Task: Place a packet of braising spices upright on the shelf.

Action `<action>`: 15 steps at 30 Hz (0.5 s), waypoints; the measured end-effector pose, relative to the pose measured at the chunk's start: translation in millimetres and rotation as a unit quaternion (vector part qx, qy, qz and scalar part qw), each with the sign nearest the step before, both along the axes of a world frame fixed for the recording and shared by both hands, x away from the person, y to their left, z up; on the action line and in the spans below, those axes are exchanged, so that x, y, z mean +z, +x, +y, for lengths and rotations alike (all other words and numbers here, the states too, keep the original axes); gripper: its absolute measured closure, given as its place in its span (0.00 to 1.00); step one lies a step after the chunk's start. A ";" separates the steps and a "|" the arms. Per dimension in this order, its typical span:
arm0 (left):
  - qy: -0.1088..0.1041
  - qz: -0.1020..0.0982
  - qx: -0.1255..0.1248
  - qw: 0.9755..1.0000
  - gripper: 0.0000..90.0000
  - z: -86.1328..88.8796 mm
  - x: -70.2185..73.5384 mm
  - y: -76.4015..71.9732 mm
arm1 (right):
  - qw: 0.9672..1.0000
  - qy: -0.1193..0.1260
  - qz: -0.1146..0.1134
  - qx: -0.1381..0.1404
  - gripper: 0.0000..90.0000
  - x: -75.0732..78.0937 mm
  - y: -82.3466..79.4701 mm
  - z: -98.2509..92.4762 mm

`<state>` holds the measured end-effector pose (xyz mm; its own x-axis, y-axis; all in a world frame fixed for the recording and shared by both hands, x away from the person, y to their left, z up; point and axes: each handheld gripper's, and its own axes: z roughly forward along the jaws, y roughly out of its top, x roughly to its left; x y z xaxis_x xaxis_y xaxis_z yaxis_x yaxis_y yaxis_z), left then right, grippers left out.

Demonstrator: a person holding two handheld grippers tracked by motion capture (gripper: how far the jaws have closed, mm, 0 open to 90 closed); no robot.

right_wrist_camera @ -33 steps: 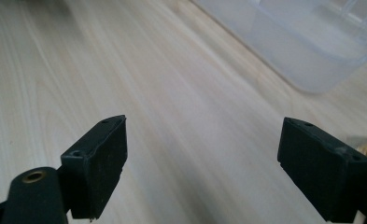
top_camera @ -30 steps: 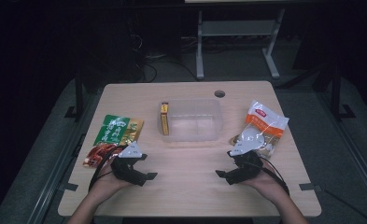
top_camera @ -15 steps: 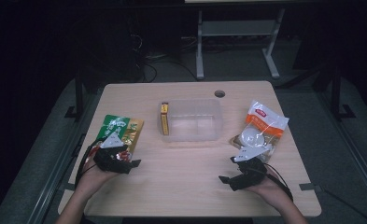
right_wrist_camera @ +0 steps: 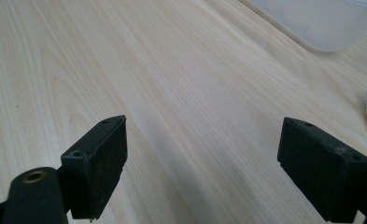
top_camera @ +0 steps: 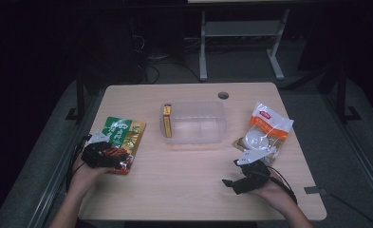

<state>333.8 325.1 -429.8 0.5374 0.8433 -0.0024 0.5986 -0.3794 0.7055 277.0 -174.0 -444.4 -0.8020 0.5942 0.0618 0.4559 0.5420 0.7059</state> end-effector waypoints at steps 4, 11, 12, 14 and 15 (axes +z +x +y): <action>0.004 -0.001 0.023 1.000 0.19 14.4 -2.9 4.9 | 1.000 0.001 -0.001 0.000 0.17 0.3 0.1 0.1; 0.002 0.009 0.061 0.998 0.19 36.7 -12.4 14.2 | 1.000 -0.006 -0.002 0.002 0.17 -0.1 0.0 1.0; 0.002 0.012 0.066 0.998 0.19 38.9 -14.4 15.9 | 1.000 -0.007 -0.002 0.002 0.17 0.0 0.2 1.0; 0.004 0.016 0.074 0.997 0.18 42.7 -18.0 19.5 | 1.000 -0.006 -0.002 0.002 0.17 -0.2 0.5 1.0; 0.006 0.020 0.076 0.997 0.18 44.1 -19.9 21.2 | 1.000 -0.007 -0.003 0.002 0.17 -0.3 0.5 1.0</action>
<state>355.0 369.2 -449.7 0.4032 0.9150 -0.0105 0.6774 -0.2907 0.6757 277.5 -173.1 -444.7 -0.8046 0.5918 0.0497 0.4500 0.5530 0.7011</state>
